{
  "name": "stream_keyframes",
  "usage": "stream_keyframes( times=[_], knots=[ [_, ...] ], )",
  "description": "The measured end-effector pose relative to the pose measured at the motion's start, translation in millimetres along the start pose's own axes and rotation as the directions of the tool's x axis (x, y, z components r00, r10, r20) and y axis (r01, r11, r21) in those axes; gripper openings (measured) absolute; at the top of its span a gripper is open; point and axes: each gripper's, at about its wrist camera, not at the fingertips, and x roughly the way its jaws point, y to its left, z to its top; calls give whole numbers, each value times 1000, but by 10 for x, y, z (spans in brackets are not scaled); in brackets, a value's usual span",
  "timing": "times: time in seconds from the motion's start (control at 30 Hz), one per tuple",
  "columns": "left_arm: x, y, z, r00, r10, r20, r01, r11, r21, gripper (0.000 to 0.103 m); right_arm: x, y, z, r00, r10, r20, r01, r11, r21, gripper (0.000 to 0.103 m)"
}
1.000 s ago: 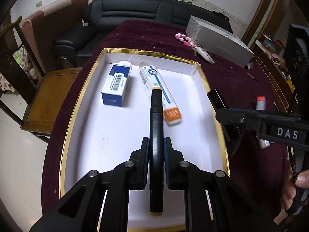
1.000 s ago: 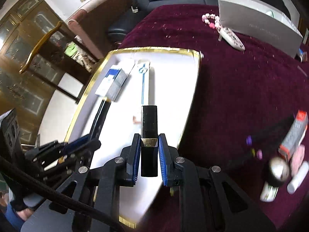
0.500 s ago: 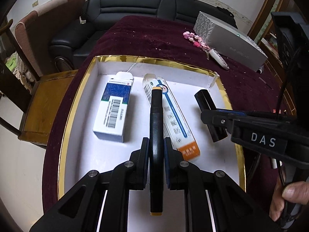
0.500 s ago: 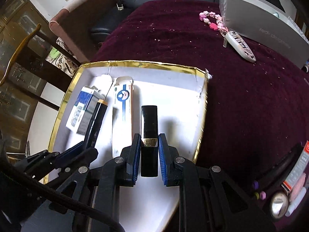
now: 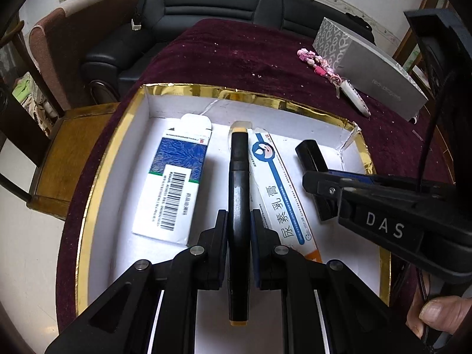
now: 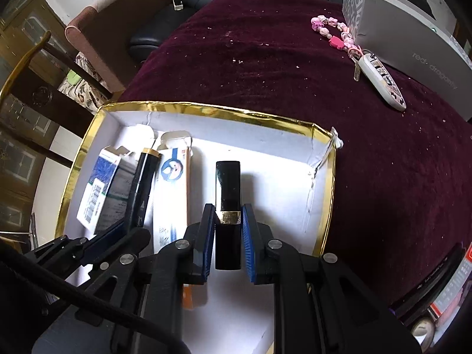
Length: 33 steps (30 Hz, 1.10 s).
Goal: Organize objects
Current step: 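Carry the marker and lipstick over the tray and lower them, then open both tools to release marker and lipstick in the tray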
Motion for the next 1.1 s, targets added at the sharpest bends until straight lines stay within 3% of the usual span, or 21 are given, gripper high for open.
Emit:
stream_keyframes(
  times=[0.4, 0.53, 0.67, 0.8, 0.87, 0.93, 1.1],
  knots=[
    [27, 42, -27, 1000, -6, 11, 6, 1000, -27, 12, 51, 3, 8, 1000, -15, -5, 15, 1000, -8, 17],
    [15, 41, -56, 1000, -20, -2, 20, 999, -32, 17, 12, -10, 9, 1000, -5, -5, 5, 1000, -2, 35],
    [-143, 31, -156, 999, -17, 27, 17, 1000, -7, 20, -164, -32, -57, 1000, 13, 20, -13, 1000, -5, 35],
    [-313, 68, -329, 999, -27, 42, 27, 999, -17, 22, -501, -90, -258, 995, 74, 64, -75, 997, 9, 35],
    [-343, 70, -434, 999, -19, 33, 20, 1000, -19, 29, -674, -132, -404, 992, 94, 89, -96, 995, 19, 36],
    [-373, 69, -534, 999, -19, 38, 19, 1000, -19, 29, -851, -222, -580, 985, 127, 118, -132, 991, 38, 41],
    [-465, -43, -696, 1000, -8, 23, 7, 999, 43, 29, -1134, -503, -936, 982, 127, 143, -142, 985, 102, 42]
  ],
)
